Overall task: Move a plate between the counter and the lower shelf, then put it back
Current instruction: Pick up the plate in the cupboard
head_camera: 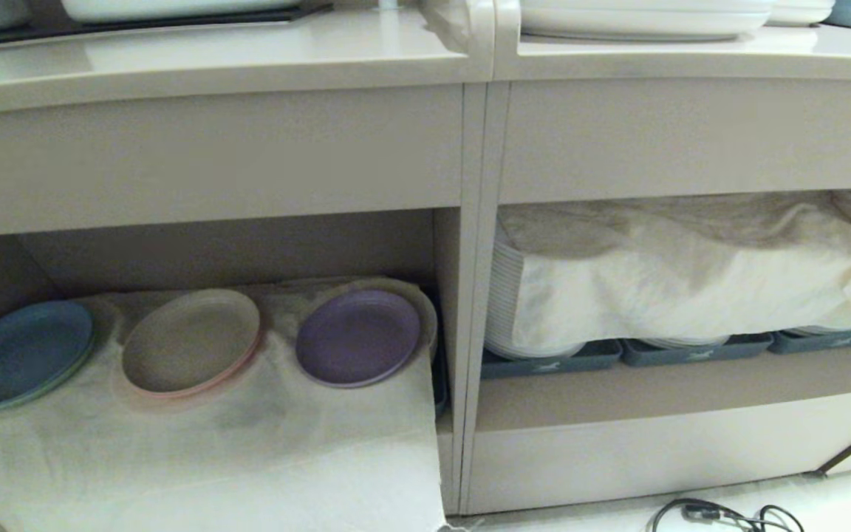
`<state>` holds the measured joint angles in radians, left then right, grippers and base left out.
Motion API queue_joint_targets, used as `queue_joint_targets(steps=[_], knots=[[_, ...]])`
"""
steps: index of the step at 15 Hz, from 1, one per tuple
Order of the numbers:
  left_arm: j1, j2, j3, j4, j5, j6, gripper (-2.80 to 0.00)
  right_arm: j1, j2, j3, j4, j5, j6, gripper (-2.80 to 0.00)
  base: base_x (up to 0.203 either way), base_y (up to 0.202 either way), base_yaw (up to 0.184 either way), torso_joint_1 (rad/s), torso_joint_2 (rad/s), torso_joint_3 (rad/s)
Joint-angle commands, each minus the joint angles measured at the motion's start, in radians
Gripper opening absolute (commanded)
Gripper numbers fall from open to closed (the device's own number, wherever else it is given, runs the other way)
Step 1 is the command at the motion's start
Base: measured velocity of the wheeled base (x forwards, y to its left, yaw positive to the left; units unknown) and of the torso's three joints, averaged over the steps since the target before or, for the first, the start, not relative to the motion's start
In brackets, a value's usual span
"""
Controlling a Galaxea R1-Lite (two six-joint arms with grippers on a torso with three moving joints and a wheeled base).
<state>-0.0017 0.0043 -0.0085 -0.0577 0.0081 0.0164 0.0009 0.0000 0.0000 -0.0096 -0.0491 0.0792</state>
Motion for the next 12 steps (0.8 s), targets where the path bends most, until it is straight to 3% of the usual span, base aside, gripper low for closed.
queue_joint_targets(steps=[1,6,10,12], knots=[[0.000,-0.004,0.003,-0.013,0.000,0.016,-2.80,-0.001,0.000,0.000,-0.001,0.000,0.001,-2.80,0.000,0.000,0.000,0.000,0.00,0.000],[0.000,-0.004,0.002,-0.021,0.043,0.023,-2.80,0.001,0.000,0.000,0.000,0.000,0.001,-2.80,0.000,0.000,0.000,0.000,0.00,0.000],[0.000,-0.004,-0.025,0.097,-0.020,0.019,-2.80,-0.001,0.000,0.000,0.000,0.000,0.001,-2.80,0.000,0.000,0.000,0.000,0.00,0.000],[0.000,-0.004,-0.025,0.099,-0.023,0.019,-2.80,0.001,0.000,0.000,-0.001,0.000,0.001,-2.80,0.000,0.000,0.000,0.000,0.00,0.000]])
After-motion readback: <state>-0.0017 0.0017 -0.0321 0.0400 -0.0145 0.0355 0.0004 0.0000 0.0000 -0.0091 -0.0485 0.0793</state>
